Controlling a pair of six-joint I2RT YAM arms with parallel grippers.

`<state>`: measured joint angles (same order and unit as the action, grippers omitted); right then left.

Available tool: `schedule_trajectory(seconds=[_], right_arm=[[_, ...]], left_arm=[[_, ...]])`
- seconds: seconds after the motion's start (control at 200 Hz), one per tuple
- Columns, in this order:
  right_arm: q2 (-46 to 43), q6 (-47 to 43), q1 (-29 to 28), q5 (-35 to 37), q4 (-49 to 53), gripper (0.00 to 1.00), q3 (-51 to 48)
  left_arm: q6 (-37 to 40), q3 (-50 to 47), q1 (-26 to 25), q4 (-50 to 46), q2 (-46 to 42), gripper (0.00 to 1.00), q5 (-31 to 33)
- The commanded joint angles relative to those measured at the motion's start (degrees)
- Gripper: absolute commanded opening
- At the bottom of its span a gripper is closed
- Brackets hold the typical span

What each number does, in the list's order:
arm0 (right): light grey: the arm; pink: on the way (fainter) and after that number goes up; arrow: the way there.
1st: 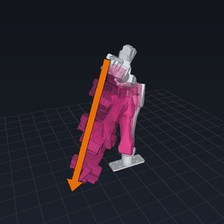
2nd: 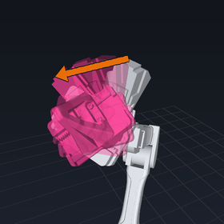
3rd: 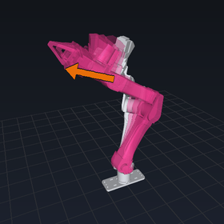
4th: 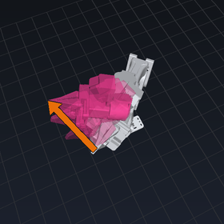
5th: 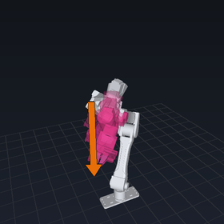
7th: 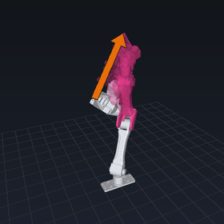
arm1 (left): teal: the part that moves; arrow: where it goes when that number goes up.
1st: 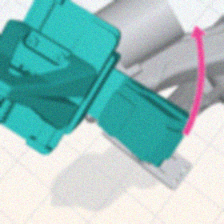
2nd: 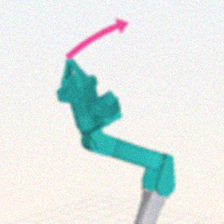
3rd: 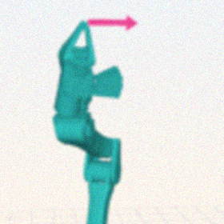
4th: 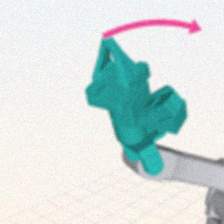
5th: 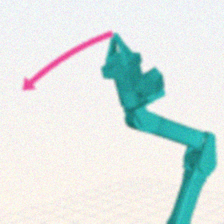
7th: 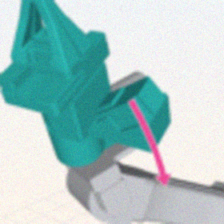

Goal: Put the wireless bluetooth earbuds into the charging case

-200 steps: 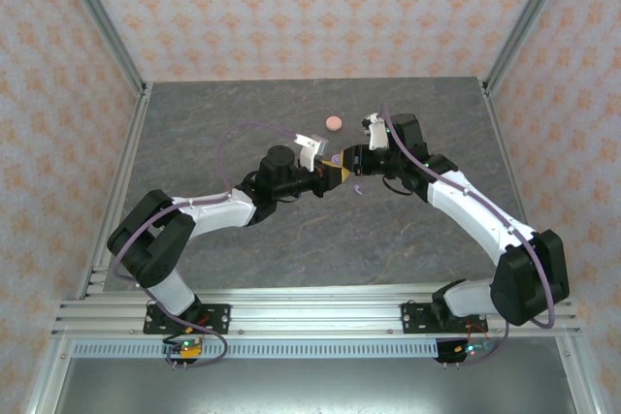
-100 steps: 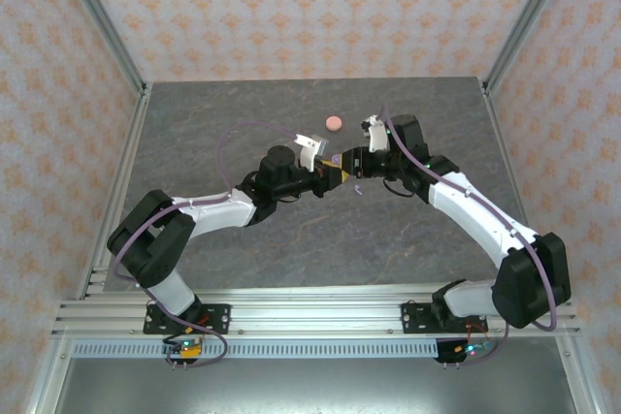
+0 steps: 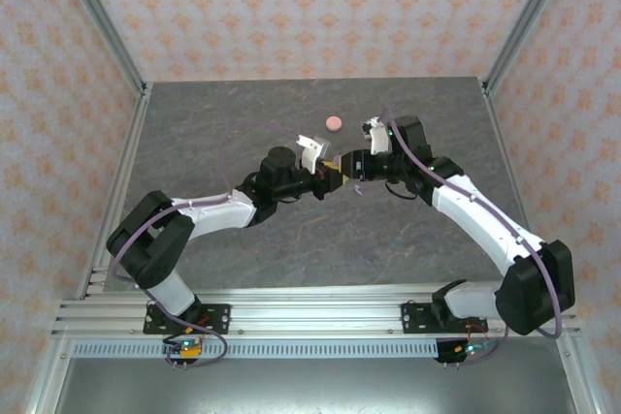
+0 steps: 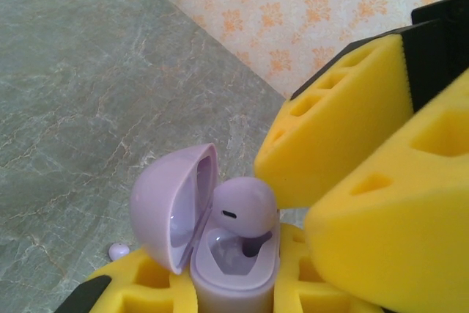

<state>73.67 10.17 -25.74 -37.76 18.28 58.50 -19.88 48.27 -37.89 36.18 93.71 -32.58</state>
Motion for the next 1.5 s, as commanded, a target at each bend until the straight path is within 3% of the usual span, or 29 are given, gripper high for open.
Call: schedule_trajectory(seconds=[0.0, 0.686, 1.186, 1.492], right_arm=[[-1.4, -1.1, -0.5, -0.1, 2.2, 0.38, 2.1], [-7.0, -1.3, -0.6, 0.2, 9.5, 0.51, 6.5], [-7.6, -3.5, -1.2, -1.6, 17.5, 0.51, 9.8], [-3.5, -4.6, -5.8, 4.2, 19.4, 0.51, 12.0]], left_arm=[[2.7, -0.2, -0.6, 1.6, -3.3, 0.00, -0.5], [12.3, -1.5, -2.8, -4.9, -8.3, 0.00, 1.9], [19.6, -2.9, -4.1, -12.5, -15.1, 0.00, 3.7], [20.5, -2.8, -4.2, -14.3, -16.6, 0.00, 3.7]])
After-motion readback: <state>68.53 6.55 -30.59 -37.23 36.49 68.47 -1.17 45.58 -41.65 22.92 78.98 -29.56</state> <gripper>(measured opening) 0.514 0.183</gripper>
